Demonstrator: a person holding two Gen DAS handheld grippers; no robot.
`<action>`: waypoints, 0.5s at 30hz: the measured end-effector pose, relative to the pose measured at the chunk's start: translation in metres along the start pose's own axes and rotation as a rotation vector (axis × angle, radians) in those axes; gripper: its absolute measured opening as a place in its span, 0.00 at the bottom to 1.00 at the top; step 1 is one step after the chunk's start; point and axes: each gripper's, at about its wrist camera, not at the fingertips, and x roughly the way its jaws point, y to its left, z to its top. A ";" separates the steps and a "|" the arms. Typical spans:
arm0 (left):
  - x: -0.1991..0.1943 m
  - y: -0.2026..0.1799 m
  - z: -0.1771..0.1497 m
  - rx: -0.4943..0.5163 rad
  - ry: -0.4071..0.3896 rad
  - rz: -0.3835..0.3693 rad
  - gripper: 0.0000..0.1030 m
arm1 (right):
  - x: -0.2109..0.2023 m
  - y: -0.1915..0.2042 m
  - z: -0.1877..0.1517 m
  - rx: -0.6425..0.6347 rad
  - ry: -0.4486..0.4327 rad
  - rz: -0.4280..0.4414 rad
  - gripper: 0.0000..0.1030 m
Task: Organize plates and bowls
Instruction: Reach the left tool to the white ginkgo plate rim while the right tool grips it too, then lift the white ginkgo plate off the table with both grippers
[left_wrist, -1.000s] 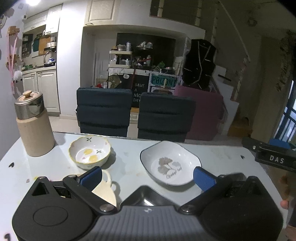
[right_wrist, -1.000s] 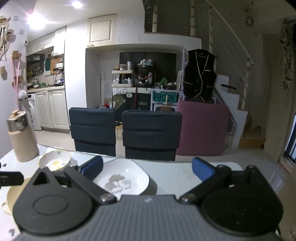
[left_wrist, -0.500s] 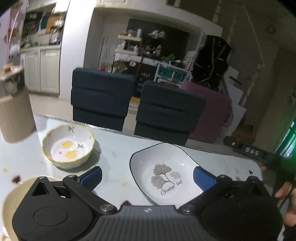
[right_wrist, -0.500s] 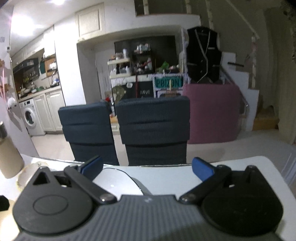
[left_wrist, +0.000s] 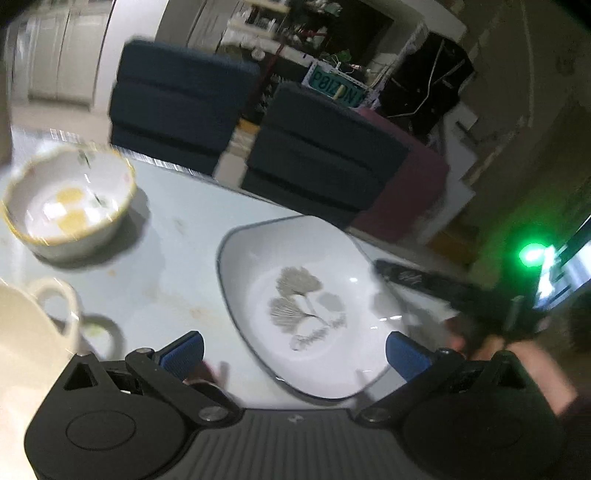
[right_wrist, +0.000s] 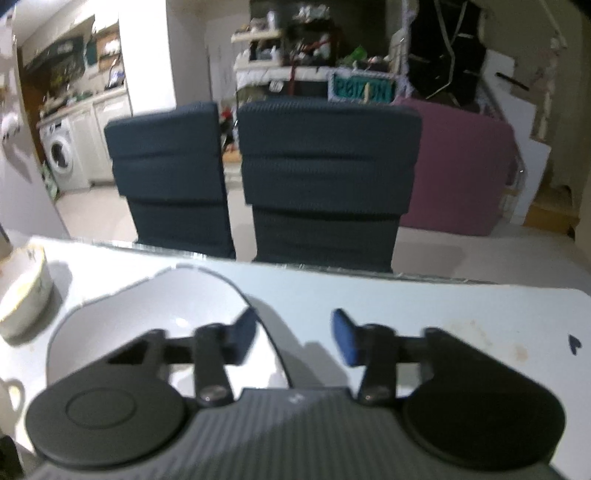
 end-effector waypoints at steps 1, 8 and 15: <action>0.000 0.004 0.000 -0.028 0.000 -0.010 1.00 | 0.005 0.002 0.001 -0.001 0.018 0.010 0.39; 0.007 0.015 0.013 -0.024 0.060 0.011 0.99 | 0.008 0.011 0.002 -0.007 0.083 0.041 0.20; 0.018 0.023 0.041 0.035 0.070 0.000 0.81 | -0.015 0.012 -0.013 -0.005 0.137 0.043 0.11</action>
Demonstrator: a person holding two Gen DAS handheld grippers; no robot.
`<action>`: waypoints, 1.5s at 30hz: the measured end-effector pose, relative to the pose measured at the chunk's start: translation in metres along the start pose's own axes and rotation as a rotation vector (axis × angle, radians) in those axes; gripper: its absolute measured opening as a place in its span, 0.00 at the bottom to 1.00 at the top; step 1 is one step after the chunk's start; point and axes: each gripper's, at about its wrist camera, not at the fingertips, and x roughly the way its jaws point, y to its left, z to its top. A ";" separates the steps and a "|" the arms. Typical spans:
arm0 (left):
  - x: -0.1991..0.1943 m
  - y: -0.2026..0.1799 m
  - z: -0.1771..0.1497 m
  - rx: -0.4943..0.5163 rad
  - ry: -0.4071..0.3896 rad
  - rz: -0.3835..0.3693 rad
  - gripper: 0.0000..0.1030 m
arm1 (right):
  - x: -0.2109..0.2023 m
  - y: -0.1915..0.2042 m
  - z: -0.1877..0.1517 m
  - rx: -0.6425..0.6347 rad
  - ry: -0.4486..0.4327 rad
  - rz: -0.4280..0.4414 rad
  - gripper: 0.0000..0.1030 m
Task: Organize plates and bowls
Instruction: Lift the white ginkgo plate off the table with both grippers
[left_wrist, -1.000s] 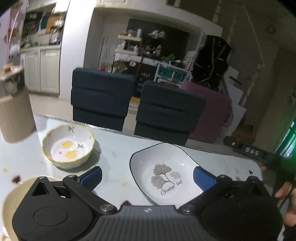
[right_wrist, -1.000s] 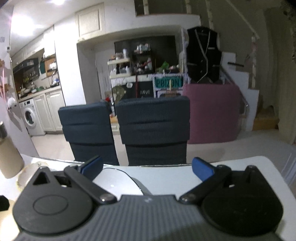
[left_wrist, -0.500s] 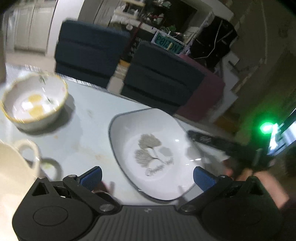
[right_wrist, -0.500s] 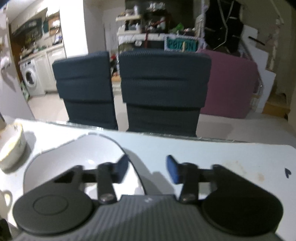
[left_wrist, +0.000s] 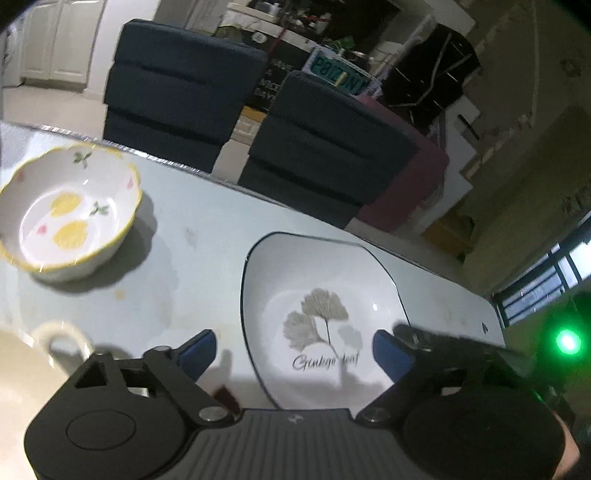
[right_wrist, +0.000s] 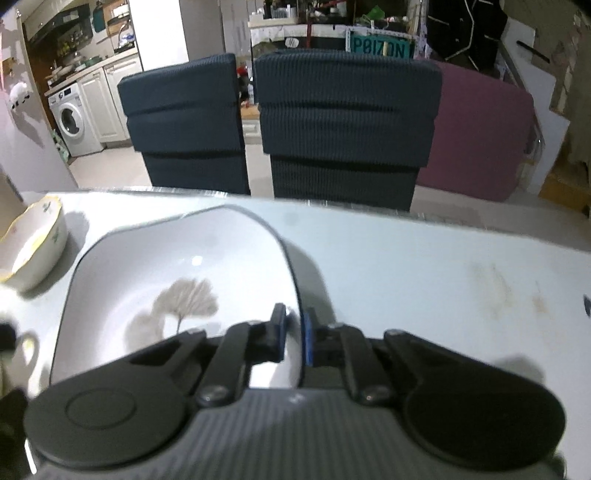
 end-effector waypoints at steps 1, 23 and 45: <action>0.003 0.000 0.004 0.020 0.005 -0.005 0.78 | -0.004 0.000 -0.004 0.005 0.007 0.004 0.11; 0.064 0.026 0.020 0.115 0.144 0.045 0.14 | -0.001 -0.031 -0.012 0.258 0.039 0.168 0.14; -0.005 0.004 0.042 0.176 0.007 0.015 0.12 | -0.039 -0.021 -0.003 0.309 -0.056 0.179 0.15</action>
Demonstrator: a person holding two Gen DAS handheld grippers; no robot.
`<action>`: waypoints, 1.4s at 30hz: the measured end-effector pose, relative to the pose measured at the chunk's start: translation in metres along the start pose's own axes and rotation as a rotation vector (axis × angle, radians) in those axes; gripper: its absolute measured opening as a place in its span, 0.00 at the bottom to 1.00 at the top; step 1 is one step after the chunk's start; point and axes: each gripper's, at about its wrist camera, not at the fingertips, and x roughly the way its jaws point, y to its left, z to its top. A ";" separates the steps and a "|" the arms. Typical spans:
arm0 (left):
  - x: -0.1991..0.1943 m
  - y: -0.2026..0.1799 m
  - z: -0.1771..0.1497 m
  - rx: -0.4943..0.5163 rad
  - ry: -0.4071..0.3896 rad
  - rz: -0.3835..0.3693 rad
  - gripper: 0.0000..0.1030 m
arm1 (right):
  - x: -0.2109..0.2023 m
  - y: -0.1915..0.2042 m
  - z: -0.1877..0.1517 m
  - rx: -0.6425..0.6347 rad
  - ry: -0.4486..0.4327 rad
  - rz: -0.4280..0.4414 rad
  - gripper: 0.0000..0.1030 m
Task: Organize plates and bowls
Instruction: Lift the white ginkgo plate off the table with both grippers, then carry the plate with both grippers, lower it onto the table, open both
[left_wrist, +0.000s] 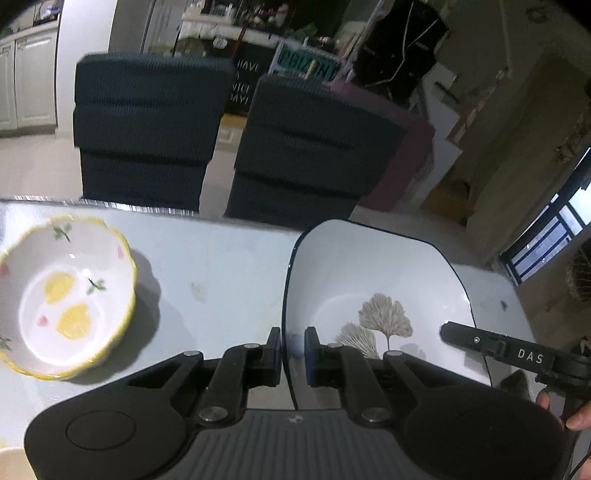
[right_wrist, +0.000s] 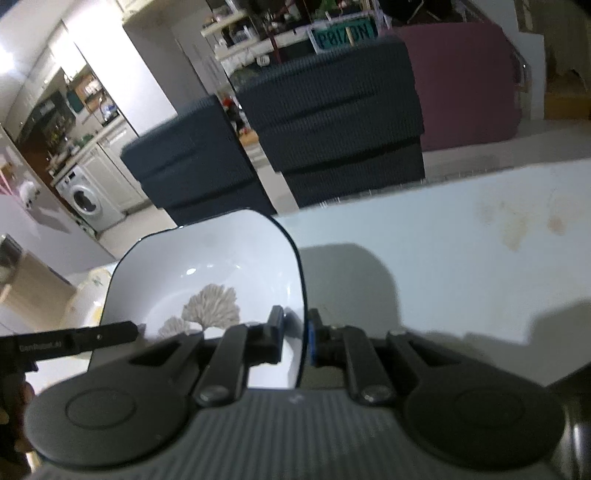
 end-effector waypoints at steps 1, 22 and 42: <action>-0.008 -0.002 0.000 -0.001 -0.012 -0.001 0.12 | -0.007 0.003 0.002 -0.002 -0.009 0.003 0.15; -0.215 -0.025 -0.079 0.027 -0.165 -0.055 0.12 | -0.175 0.075 -0.054 -0.103 -0.141 0.021 0.14; -0.213 -0.005 -0.233 -0.055 0.005 -0.049 0.11 | -0.173 0.057 -0.151 -0.055 0.033 -0.050 0.15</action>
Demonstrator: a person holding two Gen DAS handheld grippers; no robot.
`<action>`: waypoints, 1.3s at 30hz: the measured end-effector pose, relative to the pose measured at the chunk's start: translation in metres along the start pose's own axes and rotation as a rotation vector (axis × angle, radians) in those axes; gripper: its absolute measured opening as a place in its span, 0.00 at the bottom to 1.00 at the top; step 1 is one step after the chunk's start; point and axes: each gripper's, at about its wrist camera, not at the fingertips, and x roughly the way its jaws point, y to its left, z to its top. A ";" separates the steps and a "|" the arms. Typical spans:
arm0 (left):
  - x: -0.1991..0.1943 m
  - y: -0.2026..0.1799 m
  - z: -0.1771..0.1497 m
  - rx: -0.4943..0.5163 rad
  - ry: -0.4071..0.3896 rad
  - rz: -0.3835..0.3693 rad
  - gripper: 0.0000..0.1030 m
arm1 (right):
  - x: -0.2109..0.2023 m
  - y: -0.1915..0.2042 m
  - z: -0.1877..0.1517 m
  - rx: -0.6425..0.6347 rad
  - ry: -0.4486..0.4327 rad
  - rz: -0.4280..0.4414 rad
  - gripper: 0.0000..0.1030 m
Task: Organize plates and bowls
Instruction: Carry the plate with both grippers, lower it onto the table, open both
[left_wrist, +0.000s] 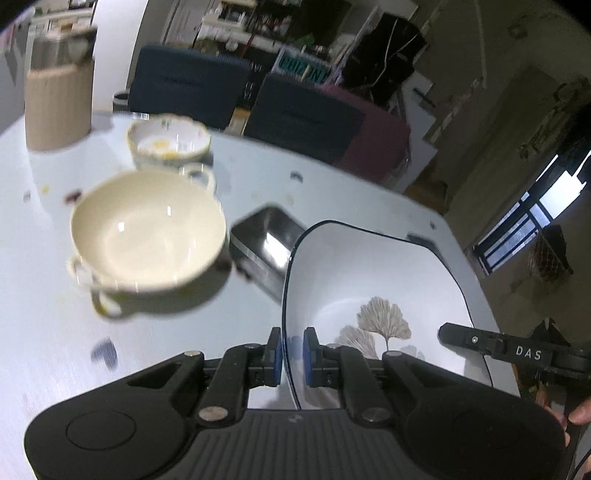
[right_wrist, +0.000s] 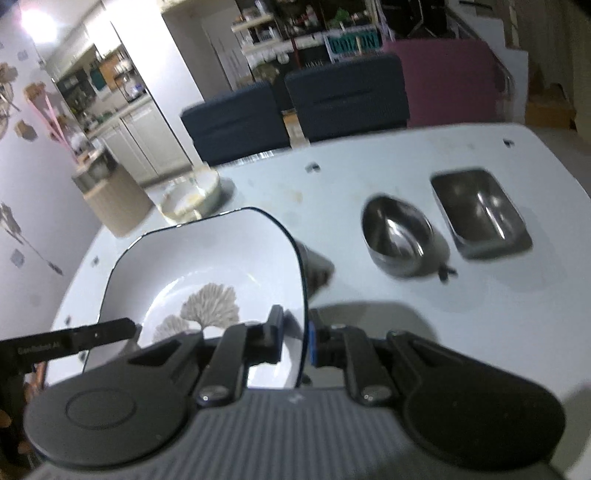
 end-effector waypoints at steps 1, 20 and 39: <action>0.002 0.001 -0.005 -0.003 0.010 0.000 0.11 | 0.003 -0.001 -0.004 0.002 0.016 -0.007 0.15; 0.065 0.024 -0.034 -0.094 0.183 0.060 0.12 | 0.090 -0.022 -0.032 0.010 0.314 -0.090 0.18; 0.093 0.030 -0.027 -0.108 0.205 0.092 0.15 | 0.113 -0.020 -0.043 -0.045 0.344 -0.132 0.20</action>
